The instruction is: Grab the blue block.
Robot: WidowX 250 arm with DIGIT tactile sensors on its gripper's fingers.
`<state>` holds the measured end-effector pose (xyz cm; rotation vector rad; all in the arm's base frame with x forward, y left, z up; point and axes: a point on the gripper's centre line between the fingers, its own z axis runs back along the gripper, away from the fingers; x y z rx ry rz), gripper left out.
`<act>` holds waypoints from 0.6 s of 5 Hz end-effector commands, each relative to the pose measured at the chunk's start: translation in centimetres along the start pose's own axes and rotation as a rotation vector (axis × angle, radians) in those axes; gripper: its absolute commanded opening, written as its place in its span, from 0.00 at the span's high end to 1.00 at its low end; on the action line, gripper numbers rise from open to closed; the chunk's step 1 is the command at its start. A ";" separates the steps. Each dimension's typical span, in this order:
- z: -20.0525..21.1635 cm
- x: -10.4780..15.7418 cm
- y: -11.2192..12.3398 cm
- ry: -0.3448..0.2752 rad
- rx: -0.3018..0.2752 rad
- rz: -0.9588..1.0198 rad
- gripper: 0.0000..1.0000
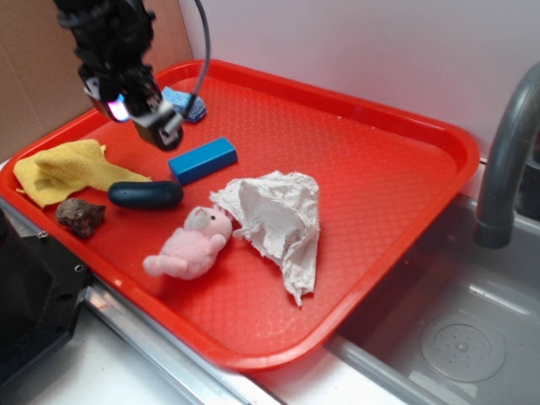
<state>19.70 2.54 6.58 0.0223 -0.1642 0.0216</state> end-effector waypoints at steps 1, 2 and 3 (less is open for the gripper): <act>-2.6 1.8 -2.0 0.013 -0.040 -0.126 0.00; -3.8 2.0 -3.6 0.053 -0.046 -0.189 0.00; -5.2 2.6 -3.6 0.092 -0.049 -0.192 0.00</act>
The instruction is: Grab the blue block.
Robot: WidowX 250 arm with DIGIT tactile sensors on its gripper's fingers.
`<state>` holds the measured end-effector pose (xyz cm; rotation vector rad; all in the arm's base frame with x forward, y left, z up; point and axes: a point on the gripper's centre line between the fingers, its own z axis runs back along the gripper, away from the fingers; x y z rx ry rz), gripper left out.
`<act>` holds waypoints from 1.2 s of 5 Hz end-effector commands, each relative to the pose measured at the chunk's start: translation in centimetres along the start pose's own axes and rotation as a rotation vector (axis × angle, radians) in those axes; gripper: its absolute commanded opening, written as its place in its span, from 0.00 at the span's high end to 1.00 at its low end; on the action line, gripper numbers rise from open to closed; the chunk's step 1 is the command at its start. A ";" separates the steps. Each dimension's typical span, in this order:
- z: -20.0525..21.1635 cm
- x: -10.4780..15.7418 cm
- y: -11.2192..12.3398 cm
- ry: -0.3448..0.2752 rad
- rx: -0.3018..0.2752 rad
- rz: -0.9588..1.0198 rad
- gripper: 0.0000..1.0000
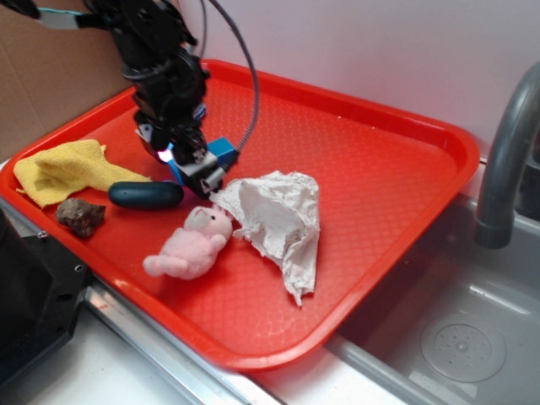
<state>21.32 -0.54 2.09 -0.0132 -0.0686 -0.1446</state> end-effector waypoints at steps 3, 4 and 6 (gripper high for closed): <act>0.5 4.0 0.7 0.044 0.012 0.003 1.00; 3.6 3.8 0.9 0.038 0.035 0.000 1.00; 11.4 2.7 0.4 0.037 0.081 0.028 1.00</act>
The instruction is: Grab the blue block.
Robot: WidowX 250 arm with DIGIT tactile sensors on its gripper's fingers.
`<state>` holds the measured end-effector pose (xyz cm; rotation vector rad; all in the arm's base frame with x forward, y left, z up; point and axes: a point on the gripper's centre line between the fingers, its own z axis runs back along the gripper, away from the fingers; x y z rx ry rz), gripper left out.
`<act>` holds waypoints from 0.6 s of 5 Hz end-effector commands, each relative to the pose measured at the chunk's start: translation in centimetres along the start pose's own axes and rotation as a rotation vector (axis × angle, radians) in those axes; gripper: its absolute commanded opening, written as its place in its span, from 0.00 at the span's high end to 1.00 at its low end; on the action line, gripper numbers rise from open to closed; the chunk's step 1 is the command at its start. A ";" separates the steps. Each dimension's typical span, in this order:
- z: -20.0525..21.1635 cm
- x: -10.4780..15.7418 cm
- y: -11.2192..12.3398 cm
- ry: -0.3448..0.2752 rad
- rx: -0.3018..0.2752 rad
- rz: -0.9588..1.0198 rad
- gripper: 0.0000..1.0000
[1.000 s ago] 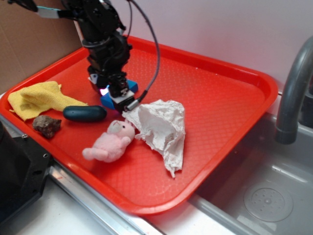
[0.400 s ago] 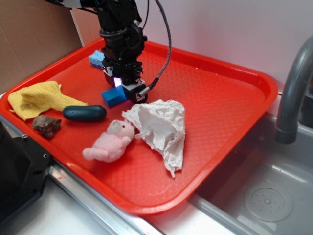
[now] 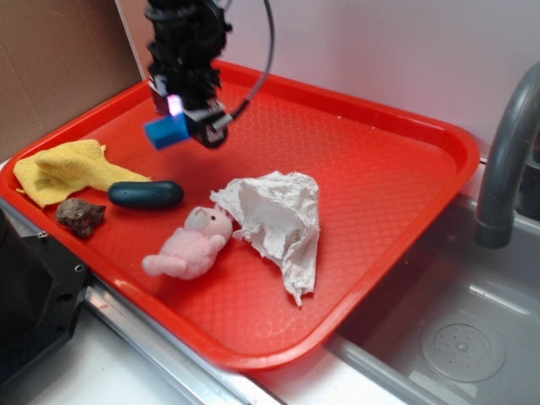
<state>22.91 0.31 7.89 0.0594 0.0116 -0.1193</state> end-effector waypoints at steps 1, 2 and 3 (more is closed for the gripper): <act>9.1 0.5 0.9 -0.049 0.048 0.154 1.00; 11.7 0.7 1.8 -0.076 0.037 0.194 1.00; 13.6 0.3 1.9 -0.112 0.051 0.214 1.00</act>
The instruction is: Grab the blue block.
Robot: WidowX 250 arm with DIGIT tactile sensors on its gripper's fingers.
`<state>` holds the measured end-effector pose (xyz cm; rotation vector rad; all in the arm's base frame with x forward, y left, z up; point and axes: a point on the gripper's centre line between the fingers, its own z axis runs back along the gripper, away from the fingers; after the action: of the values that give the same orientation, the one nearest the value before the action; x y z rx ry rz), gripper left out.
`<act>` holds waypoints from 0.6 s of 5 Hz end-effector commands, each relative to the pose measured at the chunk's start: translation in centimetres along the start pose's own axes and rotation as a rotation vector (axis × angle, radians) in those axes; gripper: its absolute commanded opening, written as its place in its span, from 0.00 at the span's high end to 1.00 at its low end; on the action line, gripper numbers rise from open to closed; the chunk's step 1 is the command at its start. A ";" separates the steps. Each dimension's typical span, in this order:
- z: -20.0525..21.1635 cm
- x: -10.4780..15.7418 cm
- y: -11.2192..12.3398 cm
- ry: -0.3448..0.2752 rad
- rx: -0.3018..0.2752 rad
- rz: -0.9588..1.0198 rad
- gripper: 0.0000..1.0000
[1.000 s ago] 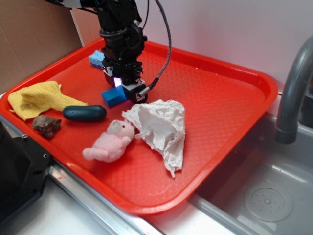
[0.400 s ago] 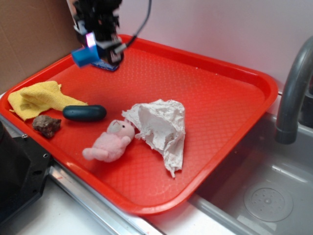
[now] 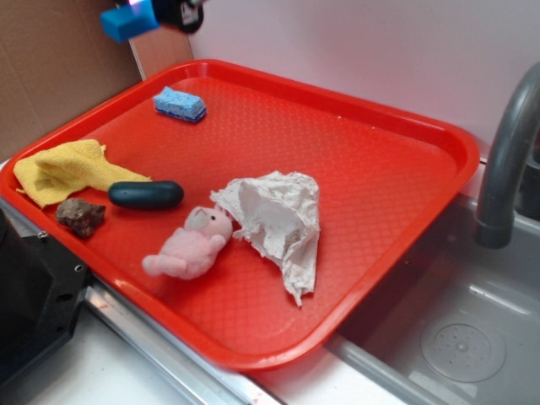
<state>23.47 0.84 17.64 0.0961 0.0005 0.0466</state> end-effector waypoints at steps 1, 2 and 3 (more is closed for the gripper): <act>4.6 -0.6 1.0 -0.123 -0.010 0.059 1.00; 4.4 -1.1 1.3 -0.117 -0.019 0.081 1.00; 4.3 -1.6 1.7 -0.139 -0.030 0.114 1.00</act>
<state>21.74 1.72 21.04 0.0650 -0.1070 0.1347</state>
